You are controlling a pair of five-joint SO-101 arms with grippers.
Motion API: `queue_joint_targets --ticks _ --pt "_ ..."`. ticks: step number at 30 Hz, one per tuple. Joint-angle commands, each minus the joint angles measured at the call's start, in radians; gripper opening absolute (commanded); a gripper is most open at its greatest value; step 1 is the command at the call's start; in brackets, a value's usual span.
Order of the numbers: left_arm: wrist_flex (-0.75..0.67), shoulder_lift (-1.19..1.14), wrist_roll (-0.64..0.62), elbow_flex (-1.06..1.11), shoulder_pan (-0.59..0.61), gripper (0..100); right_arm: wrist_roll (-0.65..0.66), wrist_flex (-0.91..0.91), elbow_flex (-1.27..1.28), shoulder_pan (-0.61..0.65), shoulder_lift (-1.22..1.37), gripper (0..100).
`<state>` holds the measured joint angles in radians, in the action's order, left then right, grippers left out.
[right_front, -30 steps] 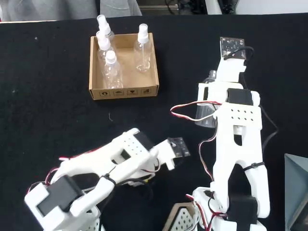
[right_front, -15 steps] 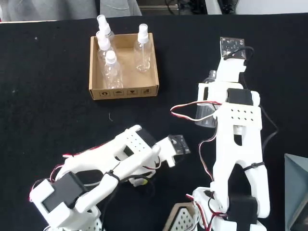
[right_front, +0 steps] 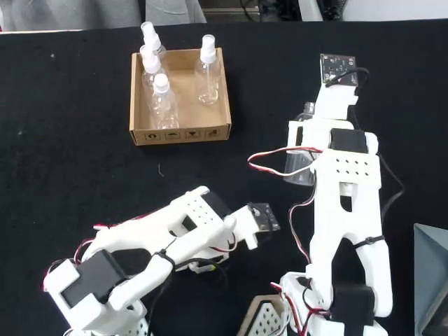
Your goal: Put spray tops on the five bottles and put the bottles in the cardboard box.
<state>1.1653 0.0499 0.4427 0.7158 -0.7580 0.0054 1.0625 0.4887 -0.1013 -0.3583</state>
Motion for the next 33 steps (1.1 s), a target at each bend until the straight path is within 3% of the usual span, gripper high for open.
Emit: queue_joint_targets --ticks 1,8,15,28,33 --pt "0.005 0.003 -0.002 -0.019 0.013 3 0.000 -0.028 -0.031 -0.028 -0.054 9.9" --pt "0.014 0.071 0.000 -0.008 0.013 3 0.000 -0.028 -0.030 -0.026 -0.054 9.9" --pt "0.146 0.265 0.006 -0.008 0.015 3 0.000 -0.028 -0.028 -0.026 -0.053 9.9" --pt "0.146 0.500 -0.003 0.051 0.061 3 0.000 -0.028 -0.028 -0.025 -0.053 9.9" --pt "0.141 0.606 -0.169 0.076 0.064 3 0.000 -0.028 -0.028 -0.025 -0.053 9.9"
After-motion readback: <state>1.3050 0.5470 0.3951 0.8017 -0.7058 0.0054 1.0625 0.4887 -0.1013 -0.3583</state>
